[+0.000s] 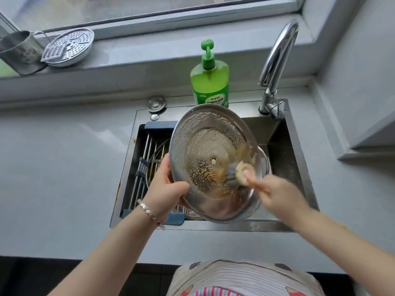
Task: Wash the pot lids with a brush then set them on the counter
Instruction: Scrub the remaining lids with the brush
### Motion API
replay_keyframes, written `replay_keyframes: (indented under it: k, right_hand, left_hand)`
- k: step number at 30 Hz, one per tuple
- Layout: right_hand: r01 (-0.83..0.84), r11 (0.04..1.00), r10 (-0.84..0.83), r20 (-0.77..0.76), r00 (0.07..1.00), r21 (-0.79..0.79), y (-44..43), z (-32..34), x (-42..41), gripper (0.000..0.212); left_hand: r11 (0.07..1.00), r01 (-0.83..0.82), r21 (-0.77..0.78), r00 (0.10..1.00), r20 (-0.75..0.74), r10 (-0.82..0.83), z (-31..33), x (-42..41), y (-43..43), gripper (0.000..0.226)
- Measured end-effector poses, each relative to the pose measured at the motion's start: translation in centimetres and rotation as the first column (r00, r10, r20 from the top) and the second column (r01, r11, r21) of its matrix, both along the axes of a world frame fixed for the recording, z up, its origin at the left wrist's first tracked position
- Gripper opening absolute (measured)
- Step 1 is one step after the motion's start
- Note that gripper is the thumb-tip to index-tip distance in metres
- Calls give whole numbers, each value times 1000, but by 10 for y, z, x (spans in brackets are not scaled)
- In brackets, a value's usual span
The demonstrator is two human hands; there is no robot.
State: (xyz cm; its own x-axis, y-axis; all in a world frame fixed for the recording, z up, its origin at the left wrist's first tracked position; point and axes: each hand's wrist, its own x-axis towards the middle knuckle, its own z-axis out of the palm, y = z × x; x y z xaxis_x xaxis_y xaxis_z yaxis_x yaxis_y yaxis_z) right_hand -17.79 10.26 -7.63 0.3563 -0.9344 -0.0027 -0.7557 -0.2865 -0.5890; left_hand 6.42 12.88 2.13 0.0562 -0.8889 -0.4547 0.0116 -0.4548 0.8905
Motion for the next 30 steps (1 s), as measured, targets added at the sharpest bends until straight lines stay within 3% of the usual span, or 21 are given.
replay_keyframes:
  k: [2,3,5,7,9,13,16,19,25,27,30]
  right_hand:
    - [-125,991,123,42,991,37,21,-6,8,40]
    - [-101,989,93,78,993,104,20,-7,7,38]
    - [86,954,-166,267,949,288,2,-5,3,37]
    - [320,855,-483,402,778,408,-13,-3,0,42]
    - [433,756,-641,422,642,491,-21,-3,4,49]
    - [290,542,-785,352,511,789,-23,-11,26,60]
    - [249,460,-843,331,425,852,-30,-16,30,57]
    - [299,472,-829,303,469,830,-37,-13,20,65]
    - [250,694,-609,365,704,675,-54,9,-18,78]
    - [134,769,-471,412,780,626,-58,20,-24,73]
    - [11,857,-235,371,899,516,-64,35,-17,67]
  left_hand:
    - [999,-54,6,999,8,54,-6,1,0,61]
    - [996,-85,21,996,10,85,-10,2,1,63]
    - [982,-174,68,984,-8,175,-17,3,2,65]
    - [956,-273,110,957,-72,282,-22,-1,2,62]
    - [929,-346,131,923,-129,362,-25,-10,1,61]
    - [895,-416,162,867,-227,444,-34,-34,4,68]
    - [900,-398,180,864,-255,433,-42,-48,13,70]
    - [930,-308,203,906,-235,351,-48,-46,21,70]
    - [937,-165,309,950,-206,235,-25,19,-11,57]
    - [925,67,373,979,-203,10,-11,44,-27,56]
    - [781,418,463,908,-191,-372,-3,44,-28,68]
